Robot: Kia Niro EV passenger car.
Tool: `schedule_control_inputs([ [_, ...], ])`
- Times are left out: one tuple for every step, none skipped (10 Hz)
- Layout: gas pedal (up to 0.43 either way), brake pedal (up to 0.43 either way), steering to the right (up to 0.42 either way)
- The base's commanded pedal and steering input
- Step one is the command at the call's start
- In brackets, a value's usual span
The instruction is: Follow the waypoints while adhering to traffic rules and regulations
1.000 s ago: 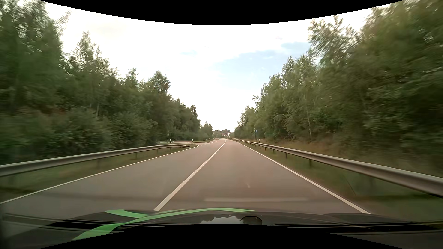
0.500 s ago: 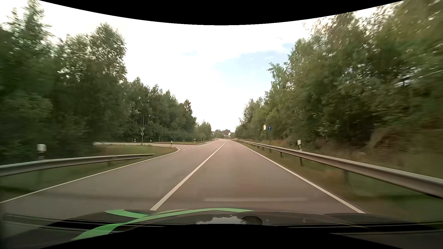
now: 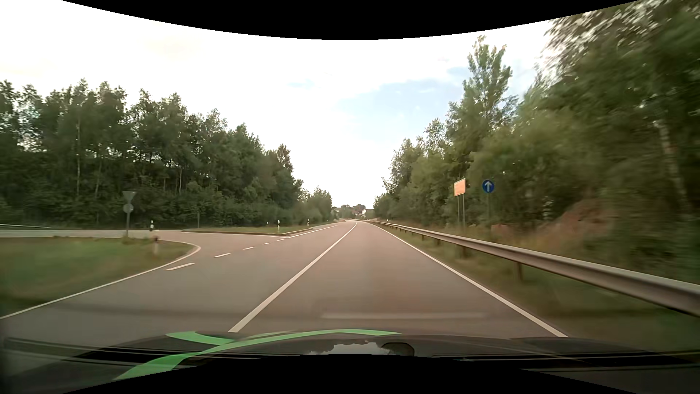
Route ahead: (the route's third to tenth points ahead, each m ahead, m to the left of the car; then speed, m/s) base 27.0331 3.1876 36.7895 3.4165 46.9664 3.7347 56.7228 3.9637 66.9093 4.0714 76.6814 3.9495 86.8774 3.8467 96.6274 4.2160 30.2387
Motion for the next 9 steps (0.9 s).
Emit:
schedule_control_inputs([
  [0.311,0.0,-0.004],
  [0.311,0.0,-0.004],
  [0.319,0.0,-0.004],
  [0.319,0.0,-0.004],
  [0.319,0.0,-0.004],
  [0.331,0.0,-0.004],
  [0.319,0.0,-0.004],
  [0.311,0.0,-0.004],
  [0.311,0.0,-0.004],
])
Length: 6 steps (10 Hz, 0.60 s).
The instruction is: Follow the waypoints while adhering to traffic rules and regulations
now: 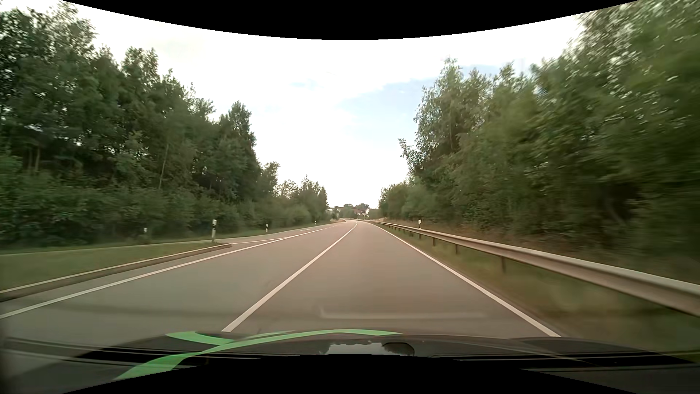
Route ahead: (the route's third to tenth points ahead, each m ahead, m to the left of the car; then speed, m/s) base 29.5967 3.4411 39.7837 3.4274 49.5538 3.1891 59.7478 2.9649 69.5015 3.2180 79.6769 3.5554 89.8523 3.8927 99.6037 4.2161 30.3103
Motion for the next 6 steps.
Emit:
schedule_control_inputs([
  [0.299,0.0,-0.004],
  [0.268,0.0,-0.004],
  [0.248,0.0,-0.004],
  [0.228,0.0,-0.004],
  [0.228,0.0,-0.004],
  [0.228,0.0,-0.004],
])
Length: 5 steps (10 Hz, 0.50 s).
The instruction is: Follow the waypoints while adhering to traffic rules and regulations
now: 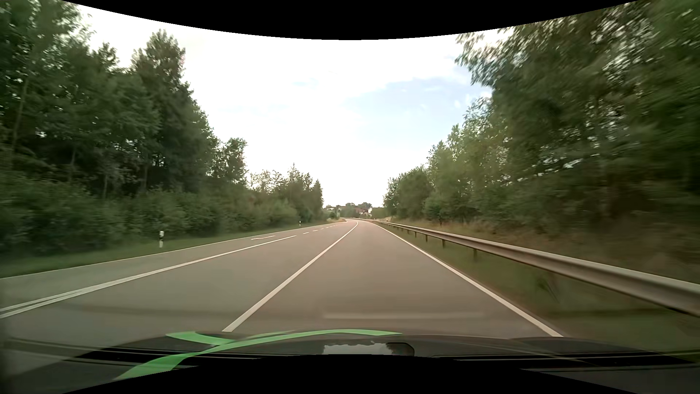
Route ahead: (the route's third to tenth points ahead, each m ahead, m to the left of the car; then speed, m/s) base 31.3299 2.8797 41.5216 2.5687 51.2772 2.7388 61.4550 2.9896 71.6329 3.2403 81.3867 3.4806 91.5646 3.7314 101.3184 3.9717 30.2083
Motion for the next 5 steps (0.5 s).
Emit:
schedule_control_inputs([
  [0.228,0.0,-0.004],
  [0.24,0.0,-0.004],
  [0.26,0.0,-0.004],
  [0.268,0.0,-0.004],
  [0.268,0.0,-0.004],
])
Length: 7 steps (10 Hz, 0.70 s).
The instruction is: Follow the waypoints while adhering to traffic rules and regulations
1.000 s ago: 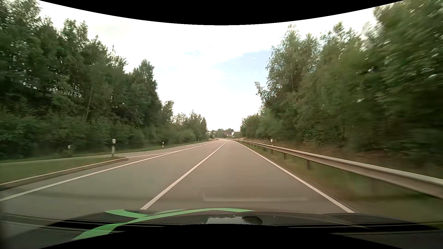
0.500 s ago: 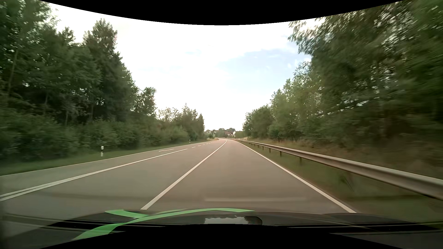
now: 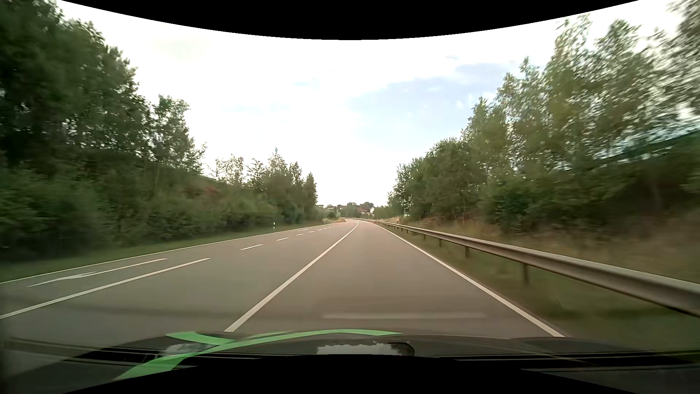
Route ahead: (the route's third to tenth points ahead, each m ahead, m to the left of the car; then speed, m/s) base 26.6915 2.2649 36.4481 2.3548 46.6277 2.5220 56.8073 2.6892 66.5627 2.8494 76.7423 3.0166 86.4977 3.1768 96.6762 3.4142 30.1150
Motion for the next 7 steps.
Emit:
schedule_control_inputs([
  [0.268,0.0,-0.004],
  [0.268,0.0,-0.004],
  [0.268,0.0,-0.004],
  [0.268,0.0,-0.004],
  [0.268,0.0,-0.004],
  [0.268,0.0,-0.004],
  [0.26,0.0,-0.004],
])
